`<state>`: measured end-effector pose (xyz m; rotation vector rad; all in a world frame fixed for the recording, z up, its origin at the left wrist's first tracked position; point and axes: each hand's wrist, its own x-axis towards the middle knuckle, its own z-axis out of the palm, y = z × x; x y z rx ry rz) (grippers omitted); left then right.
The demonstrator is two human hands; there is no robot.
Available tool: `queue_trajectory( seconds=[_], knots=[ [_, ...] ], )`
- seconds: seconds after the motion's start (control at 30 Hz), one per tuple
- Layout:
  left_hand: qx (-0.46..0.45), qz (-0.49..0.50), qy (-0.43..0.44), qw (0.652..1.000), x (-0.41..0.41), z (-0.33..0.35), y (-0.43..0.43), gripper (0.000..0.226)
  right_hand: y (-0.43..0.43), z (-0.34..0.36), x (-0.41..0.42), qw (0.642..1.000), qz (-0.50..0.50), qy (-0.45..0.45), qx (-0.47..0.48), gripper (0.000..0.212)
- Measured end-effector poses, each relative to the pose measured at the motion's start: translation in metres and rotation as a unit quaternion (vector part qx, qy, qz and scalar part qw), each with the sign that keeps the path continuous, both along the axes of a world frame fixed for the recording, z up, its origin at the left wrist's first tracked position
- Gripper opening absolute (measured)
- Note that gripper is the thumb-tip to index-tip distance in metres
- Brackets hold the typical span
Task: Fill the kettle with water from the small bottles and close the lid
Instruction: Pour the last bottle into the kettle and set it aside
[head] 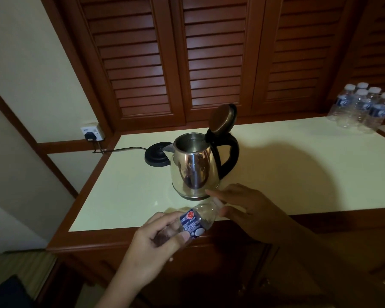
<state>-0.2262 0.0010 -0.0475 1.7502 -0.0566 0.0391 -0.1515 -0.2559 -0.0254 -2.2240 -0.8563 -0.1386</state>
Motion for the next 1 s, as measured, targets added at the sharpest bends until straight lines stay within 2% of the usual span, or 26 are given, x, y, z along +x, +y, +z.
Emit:
queue_trajectory(
  seconds=[0.13,0.27,0.4,0.57,0.73,1.0],
  knots=[
    [-0.031,-0.030,0.032,0.999,-0.002,0.008,0.004,0.032,0.004,0.008,-0.005,1.000,0.003,0.018,0.026,0.039],
    [-0.072,-0.033,0.082,0.994,-0.002,0.018,0.006,0.025,0.004,0.014,-0.007,0.996,-0.003,0.060,0.059,0.045],
    [-0.127,-0.043,0.139,0.981,-0.001,0.029,0.007,0.029,0.005,0.022,-0.006,0.994,-0.008,0.095,0.060,0.045],
    [-0.153,-0.098,0.218,0.959,0.004,0.034,0.015,0.040,0.008,0.029,-0.006,0.991,0.007,0.119,0.064,0.045],
    [-0.184,-0.095,0.224,0.952,0.006,0.029,0.020,0.055,0.008,0.033,-0.004,0.983,0.008,0.144,0.115,0.041],
    [-0.217,-0.098,0.222,0.945,0.008,0.030,0.018,0.049,0.009,0.042,-0.006,0.991,0.007,0.106,0.075,0.039]
  ],
)
